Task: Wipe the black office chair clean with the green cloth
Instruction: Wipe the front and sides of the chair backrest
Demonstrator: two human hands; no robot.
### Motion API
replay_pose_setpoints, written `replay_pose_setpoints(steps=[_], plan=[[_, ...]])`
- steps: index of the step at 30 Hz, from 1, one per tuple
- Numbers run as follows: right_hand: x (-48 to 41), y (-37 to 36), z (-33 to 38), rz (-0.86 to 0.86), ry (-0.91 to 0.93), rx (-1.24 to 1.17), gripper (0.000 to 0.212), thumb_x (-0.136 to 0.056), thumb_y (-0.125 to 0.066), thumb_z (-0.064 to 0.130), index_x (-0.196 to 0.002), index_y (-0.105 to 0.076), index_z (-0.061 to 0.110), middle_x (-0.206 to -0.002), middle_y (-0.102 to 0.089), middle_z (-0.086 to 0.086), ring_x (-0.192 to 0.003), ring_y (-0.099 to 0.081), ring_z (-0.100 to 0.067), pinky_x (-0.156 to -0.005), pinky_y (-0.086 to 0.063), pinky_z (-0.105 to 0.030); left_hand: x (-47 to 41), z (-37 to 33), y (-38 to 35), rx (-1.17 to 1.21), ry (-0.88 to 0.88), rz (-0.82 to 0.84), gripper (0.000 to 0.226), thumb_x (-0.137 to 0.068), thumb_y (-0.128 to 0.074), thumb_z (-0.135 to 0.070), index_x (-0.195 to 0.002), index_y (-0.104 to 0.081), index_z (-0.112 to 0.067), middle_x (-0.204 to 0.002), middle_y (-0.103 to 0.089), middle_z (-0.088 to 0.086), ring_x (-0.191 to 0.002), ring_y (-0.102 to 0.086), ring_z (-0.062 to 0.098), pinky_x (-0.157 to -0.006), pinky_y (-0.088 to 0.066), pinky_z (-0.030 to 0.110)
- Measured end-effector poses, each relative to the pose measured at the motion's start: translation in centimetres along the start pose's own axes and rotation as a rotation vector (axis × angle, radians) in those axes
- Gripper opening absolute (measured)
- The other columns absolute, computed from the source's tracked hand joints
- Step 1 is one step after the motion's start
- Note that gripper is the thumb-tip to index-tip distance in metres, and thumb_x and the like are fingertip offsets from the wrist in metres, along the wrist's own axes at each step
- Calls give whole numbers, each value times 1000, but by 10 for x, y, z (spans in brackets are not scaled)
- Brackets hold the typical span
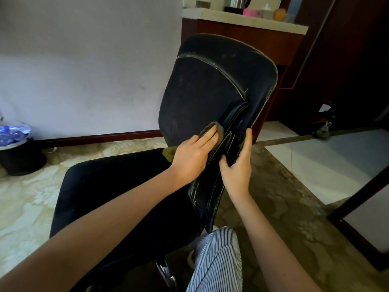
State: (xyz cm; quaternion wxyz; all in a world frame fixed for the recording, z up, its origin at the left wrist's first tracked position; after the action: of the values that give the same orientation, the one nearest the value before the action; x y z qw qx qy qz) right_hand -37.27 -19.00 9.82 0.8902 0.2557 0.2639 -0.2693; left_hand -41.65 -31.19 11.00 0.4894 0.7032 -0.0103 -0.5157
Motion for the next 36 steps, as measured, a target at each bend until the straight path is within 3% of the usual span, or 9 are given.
replay_pose_setpoints(steps=[5, 8, 10, 13, 17, 21, 28, 32, 36], plan=[[3, 0, 3, -2, -5, 28, 87, -84, -58, -8, -136, -7, 40, -157, -14, -7, -136, -17, -5, -90, -16, 10, 54, 14, -16, -71, -5, 94, 72, -54, -79, 0, -123, -58, -6, -127, -59, 9, -69, -61, 26, -57, -52, 30], [3, 2, 6, 40, 17, 49, 85, -84, -56, -11, -138, -6, 32, -157, -10, -8, -120, -13, 18, -75, -21, 14, 79, 27, -17, -60, 9, 166, 74, -52, -81, 0, -122, -59, -9, -125, -61, 6, -65, -59, 20, -55, -51, 24], [3, 5, 8, 67, 29, 61, 83, -85, -56, -11, -137, -6, 31, -157, -9, -9, -105, -6, 30, -69, -22, 13, 75, 30, -11, 3, 27, 139, 67, -62, -73, 2, -126, -54, -9, -127, -59, 7, -64, -57, 18, -54, -49, 21], [2, 9, 8, 79, 8, 88, 86, -86, -58, -7, -135, -5, 39, -157, -10, -5, -118, -13, 19, -71, -22, 14, 39, 23, 11, -13, -54, 55, 54, -77, -41, -8, -131, -42, -11, -132, -55, 7, -69, -56, 20, -53, -47, 22], [2, 9, 6, 87, -26, 63, 91, -86, -59, -2, -131, -2, 52, -158, -13, 0, -140, -24, -14, -89, -18, 4, -21, 8, 36, -168, -289, -57, 51, -80, -45, -7, -131, -42, -12, -133, -55, 7, -70, -54, 19, -55, -47, 25], [3, 9, 7, 105, -24, 65, 90, -88, -57, -2, -129, -2, 56, -158, -11, 3, -140, -25, -15, -91, -27, -10, -35, 9, 30, -284, -445, 59, 64, -69, -70, -4, -130, -53, -13, -135, -53, 5, -79, -59, 19, -58, -50, 28], [4, 10, 6, 99, -46, 81, 89, -88, -56, 0, -129, 1, 55, -158, -13, 3, -136, -31, -14, -84, -24, -4, 15, 17, 9, -296, -437, 136, 57, -71, -53, -3, -128, -54, -8, -135, -53, 5, -76, -62, 23, -53, -50, 29], [6, 10, 8, 109, -51, 108, 87, -90, -55, 1, -128, 3, 55, -158, -11, 2, -135, -32, -15, -80, -26, -6, 34, 20, 8, -270, -411, 202, 69, -61, -73, -4, -128, -55, -9, -135, -53, 3, -81, -64, 23, -55, -52, 29], [9, 9, 11, 97, -43, 96, 87, -89, -54, -1, -129, 0, 53, -158, -10, 2, -138, -27, -16, -81, -22, -2, 15, 13, 26, -227, -342, 155, 75, -62, -73, -5, -132, -49, -10, -137, -51, 3, -71, -59, 19, -52, -48, 25]])
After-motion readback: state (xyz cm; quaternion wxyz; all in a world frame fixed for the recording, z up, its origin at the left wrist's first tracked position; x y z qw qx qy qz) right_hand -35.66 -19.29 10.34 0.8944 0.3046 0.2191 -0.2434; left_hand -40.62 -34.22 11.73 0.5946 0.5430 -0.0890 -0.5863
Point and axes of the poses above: each hand's wrist, its own x-axis away from the middle knuckle, its own y-axis out of the back of the hand, z = x × y, the point moved 3 cm from there along -x, towards the middle knuckle
